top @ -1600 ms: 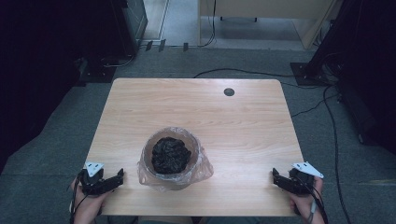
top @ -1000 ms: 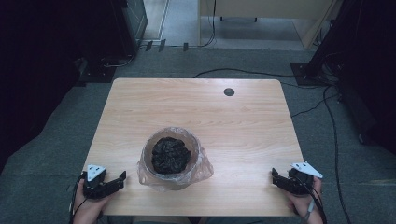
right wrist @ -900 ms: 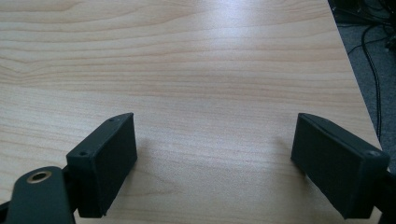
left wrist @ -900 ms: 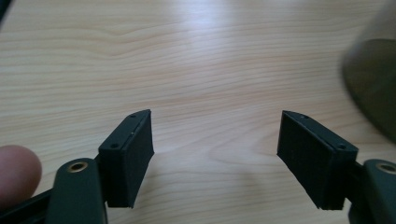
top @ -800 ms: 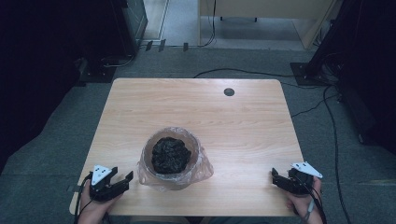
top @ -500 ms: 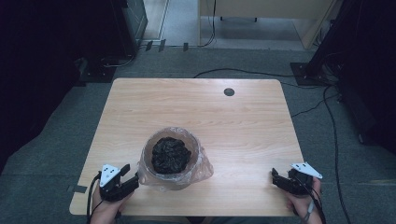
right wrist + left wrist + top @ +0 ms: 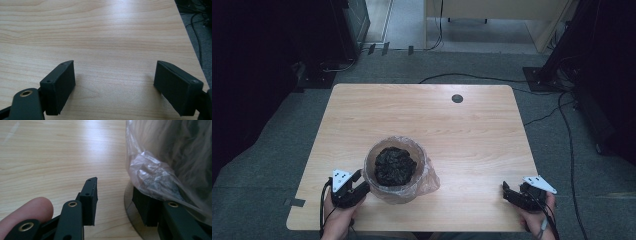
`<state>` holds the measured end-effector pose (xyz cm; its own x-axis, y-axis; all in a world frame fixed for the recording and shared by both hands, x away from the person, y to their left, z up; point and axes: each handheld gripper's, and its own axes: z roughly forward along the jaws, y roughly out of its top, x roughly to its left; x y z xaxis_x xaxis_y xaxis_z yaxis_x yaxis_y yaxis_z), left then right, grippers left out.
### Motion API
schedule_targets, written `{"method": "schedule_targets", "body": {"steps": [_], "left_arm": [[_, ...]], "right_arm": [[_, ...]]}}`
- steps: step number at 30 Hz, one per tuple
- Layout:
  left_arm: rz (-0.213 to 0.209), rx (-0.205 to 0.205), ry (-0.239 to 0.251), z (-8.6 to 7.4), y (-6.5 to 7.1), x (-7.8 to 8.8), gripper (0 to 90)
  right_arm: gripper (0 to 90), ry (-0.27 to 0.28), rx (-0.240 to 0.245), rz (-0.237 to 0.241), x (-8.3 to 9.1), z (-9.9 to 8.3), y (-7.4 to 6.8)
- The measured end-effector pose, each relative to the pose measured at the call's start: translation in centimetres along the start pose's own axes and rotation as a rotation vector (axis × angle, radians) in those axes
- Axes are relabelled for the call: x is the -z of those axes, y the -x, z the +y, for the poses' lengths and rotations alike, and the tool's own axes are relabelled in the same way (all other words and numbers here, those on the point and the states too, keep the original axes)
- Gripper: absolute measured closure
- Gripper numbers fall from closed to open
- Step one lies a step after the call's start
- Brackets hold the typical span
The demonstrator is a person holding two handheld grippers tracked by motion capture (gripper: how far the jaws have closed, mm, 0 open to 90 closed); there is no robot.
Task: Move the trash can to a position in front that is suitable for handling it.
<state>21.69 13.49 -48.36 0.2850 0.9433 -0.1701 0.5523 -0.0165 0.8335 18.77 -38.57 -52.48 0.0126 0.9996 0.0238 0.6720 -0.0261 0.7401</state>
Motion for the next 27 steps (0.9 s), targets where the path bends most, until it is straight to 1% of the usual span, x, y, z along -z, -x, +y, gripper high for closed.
{"method": "schedule_targets", "body": {"steps": [2, 4, 5, 6, 8, 9, 12, 15, 17, 21, 24, 27], "left_arm": [[0.011, 0.004, -0.001, 0.1, 0.2, -0.1, 56.5], [0.012, 0.015, 0.000, 0.2, 0.3, -0.2, 56.5], [0.013, 0.013, -0.002, 0.3, 0.3, -0.3, 56.5], [0.014, 0.015, -0.002, 0.3, 0.4, -0.3, 56.4], [0.016, 0.022, -0.003, 0.3, 0.4, -0.5, 56.4], [0.018, 0.024, -0.006, 0.3, 0.5, -0.5, 56.3], [0.022, 0.034, -0.011, 0.5, 0.7, -0.8, 56.3], [0.016, 0.035, -0.013, 0.6, 1.2, -1.1, 56.2], [0.013, 0.029, -0.016, 0.7, 1.4, -1.2, 56.0], [0.010, 0.035, -0.015, 0.8, 2.0, -1.5, 56.1], [0.002, 0.029, -0.018, 0.8, 2.6, -1.8, 55.9], [-0.008, 0.023, -0.021, 0.9, 2.9, -2.1, 55.0]], "right_arm": [[18.9, 0.004, 0.002, -0.012, 0.0, 0.0, 0.0], [22.3, 0.009, 0.002, -0.026, 0.1, 0.0, -0.1], [22.8, 0.005, -0.005, -0.035, 0.1, 0.1, -0.1], [23.6, 0.001, -0.013, -0.034, 0.1, 0.1, 0.0], [23.6, 0.006, -0.021, -0.011, 0.2, 0.2, 0.1], [23.6, 0.009, -0.026, -0.007, 0.3, 0.2, 0.1], [23.7, 0.004, -0.050, -0.004, 0.3, 0.3, 0.1], [23.8, 0.001, -0.052, -0.003, 0.4, 0.3, -0.1], [23.9, 0.001, -0.049, 0.003, 0.5, 0.3, -0.5], [23.9, 0.019, -0.047, 0.019, 0.8, 0.7, -1.3], [24.0, 0.033, -0.043, 0.032, 1.2, 1.2, -2.2], [24.0, 0.053, -0.031, 0.056, 1.5, 1.8, -3.2]]}}
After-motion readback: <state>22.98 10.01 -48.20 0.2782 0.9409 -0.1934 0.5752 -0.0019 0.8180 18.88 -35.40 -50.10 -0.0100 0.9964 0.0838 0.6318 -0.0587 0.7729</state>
